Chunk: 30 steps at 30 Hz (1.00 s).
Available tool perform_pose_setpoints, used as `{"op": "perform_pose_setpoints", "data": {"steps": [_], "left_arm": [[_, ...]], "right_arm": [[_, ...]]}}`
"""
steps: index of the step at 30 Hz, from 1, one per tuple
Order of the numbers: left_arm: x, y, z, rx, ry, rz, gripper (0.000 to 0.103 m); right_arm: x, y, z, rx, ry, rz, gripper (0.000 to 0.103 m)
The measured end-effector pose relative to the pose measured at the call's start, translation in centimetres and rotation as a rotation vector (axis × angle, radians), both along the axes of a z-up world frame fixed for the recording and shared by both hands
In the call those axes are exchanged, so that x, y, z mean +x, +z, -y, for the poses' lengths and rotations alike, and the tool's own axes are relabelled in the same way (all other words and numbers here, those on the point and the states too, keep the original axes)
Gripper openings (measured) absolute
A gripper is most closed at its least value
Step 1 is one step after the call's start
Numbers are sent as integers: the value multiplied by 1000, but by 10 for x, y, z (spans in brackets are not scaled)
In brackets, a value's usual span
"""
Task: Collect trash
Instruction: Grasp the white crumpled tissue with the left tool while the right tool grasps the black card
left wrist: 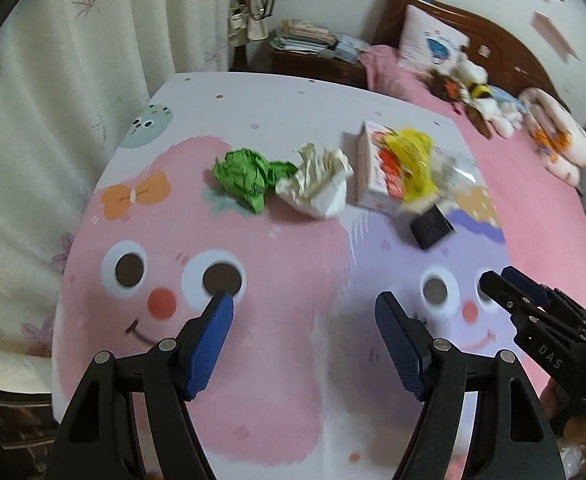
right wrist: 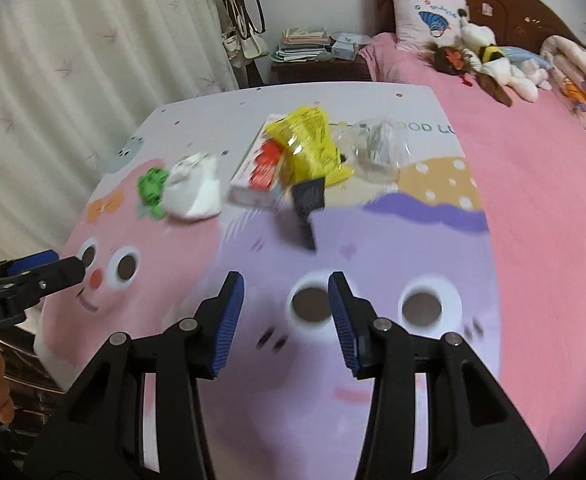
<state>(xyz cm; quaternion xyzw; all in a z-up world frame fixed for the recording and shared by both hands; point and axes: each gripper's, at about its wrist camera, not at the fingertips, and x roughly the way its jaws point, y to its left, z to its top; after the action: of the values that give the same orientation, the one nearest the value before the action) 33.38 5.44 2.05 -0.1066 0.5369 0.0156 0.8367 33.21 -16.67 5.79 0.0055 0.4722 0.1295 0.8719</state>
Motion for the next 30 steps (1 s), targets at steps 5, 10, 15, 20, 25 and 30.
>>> {"op": "perform_pose_setpoints", "data": {"steps": [5,10,15,20,25,30], "left_arm": [[47,-15,10,36,39,-18,75],[93,-37,17,36,59,-48,75],[122,-53,15,44,66,-69,75],[151,-67,11,34,36,-94,60],[175,-77,17,37,-23,-111,60],[190,-89,34,74,-86,-140,60]], "right_arm": [[61,-34,-2,-12,80,-34,41],[87,-63,-17,-12,162,-64,26],[97,-81,-20,10,209,-98,13],[100,-86,-15,36,230,-109,10],[105,-93,-8,56,214,-143,7],[105,-93,-2,77,204,-152,7]]}}
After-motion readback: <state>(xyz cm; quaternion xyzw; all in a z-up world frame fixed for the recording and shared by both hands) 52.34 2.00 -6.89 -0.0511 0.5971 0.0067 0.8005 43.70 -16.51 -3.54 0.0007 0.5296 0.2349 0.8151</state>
